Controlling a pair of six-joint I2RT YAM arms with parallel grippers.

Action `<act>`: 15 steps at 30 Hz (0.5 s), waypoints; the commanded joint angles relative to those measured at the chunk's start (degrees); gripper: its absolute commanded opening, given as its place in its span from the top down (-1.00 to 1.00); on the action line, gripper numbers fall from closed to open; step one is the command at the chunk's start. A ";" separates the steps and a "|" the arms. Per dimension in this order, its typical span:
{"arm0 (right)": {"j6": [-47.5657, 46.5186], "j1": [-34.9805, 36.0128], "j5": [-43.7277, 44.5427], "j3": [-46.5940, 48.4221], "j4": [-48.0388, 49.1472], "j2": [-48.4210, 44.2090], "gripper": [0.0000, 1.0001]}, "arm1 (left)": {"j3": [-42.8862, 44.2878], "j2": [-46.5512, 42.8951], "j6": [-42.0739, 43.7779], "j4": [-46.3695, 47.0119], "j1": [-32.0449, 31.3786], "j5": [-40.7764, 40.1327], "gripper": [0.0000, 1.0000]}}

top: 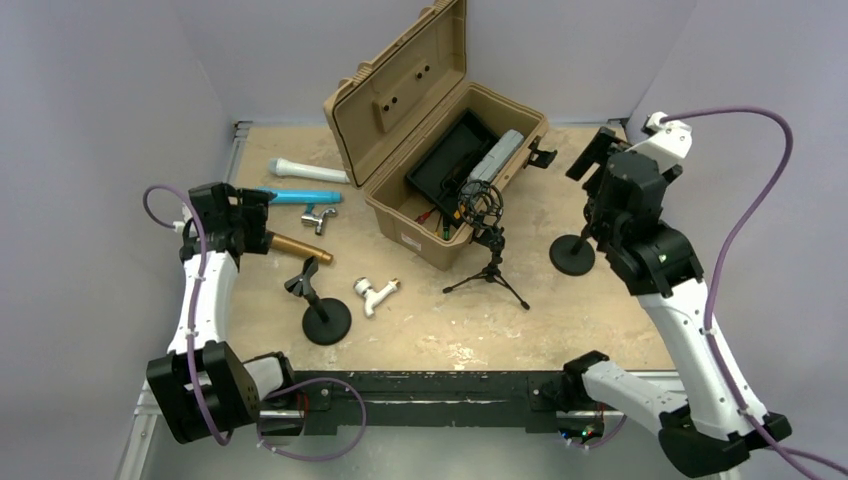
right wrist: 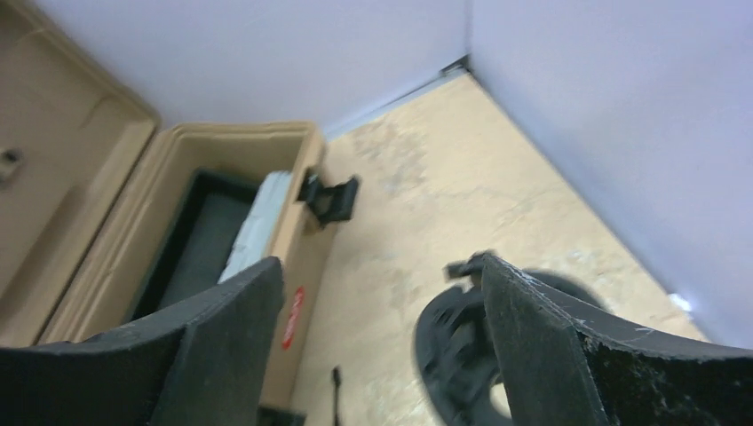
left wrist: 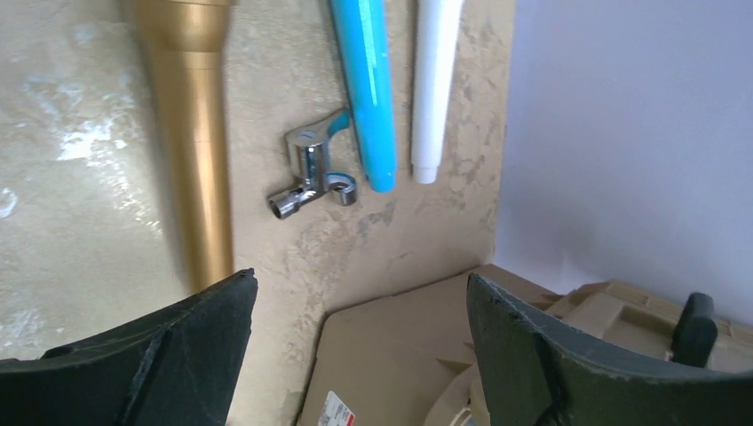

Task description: Remove the microphone from the stand

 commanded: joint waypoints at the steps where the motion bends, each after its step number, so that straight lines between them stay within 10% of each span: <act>1: -7.43 -10.97 -11.70 0.41 7.15 1.49 -0.58 | 4.12 -0.40 5.11 0.80 -0.93 2.07 -0.71; 15: -9.03 -13.43 -10.78 -0.19 4.71 3.40 -0.59 | 4.45 0.31 6.02 3.44 -2.03 5.64 -0.70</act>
